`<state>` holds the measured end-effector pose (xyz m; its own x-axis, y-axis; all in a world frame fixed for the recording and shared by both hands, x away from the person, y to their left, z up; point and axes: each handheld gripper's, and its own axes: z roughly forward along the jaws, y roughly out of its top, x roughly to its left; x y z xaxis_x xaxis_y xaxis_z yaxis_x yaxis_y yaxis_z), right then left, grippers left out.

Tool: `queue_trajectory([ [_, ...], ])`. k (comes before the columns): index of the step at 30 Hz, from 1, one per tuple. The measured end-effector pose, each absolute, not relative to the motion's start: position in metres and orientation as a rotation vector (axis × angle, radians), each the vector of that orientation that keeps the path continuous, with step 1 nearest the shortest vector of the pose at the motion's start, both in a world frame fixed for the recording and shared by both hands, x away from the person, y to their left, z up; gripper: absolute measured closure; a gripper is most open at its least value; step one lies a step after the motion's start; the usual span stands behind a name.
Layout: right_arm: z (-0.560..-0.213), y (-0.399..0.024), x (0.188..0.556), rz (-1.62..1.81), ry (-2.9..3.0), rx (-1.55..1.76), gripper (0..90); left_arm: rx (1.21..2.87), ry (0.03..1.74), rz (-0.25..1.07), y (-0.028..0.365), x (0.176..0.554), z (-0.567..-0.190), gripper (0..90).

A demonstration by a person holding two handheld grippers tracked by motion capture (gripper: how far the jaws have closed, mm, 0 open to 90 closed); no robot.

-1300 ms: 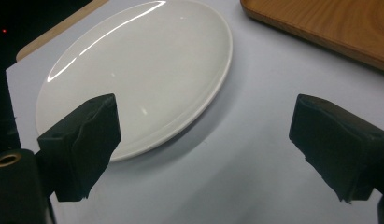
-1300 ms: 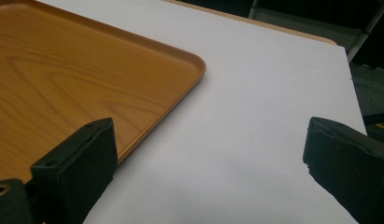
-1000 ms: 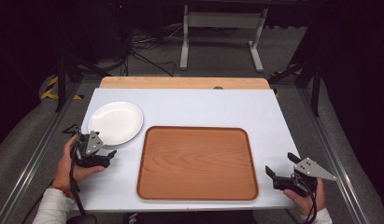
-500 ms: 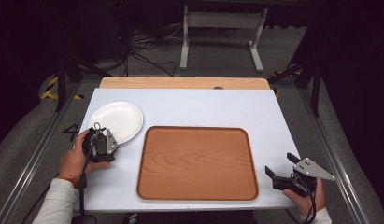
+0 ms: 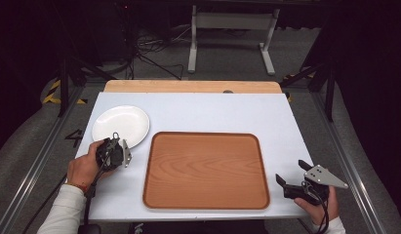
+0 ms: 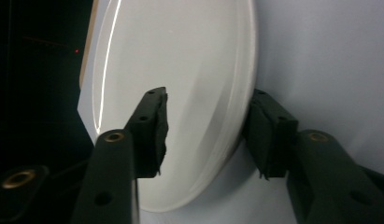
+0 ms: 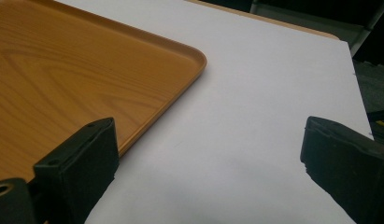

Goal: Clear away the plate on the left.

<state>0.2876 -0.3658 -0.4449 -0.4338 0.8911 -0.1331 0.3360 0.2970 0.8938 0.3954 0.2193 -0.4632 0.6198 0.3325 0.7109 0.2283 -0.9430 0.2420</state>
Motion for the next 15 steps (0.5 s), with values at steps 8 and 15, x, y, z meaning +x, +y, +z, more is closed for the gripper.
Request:
queue_trajectory([
  [8, -0.445, -0.365, 0.288, 1.100, 1.926, 1.086, 5.0, 2.750, 0.376, 1.287, 0.210, 0.395, -0.468, 82.4],
  [15, -0.446, -0.365, 0.288, 1.093, 1.928, 1.084, 5.0, 2.701, 0.338, 1.404, 0.205, 0.394, -0.461, 87.4],
])
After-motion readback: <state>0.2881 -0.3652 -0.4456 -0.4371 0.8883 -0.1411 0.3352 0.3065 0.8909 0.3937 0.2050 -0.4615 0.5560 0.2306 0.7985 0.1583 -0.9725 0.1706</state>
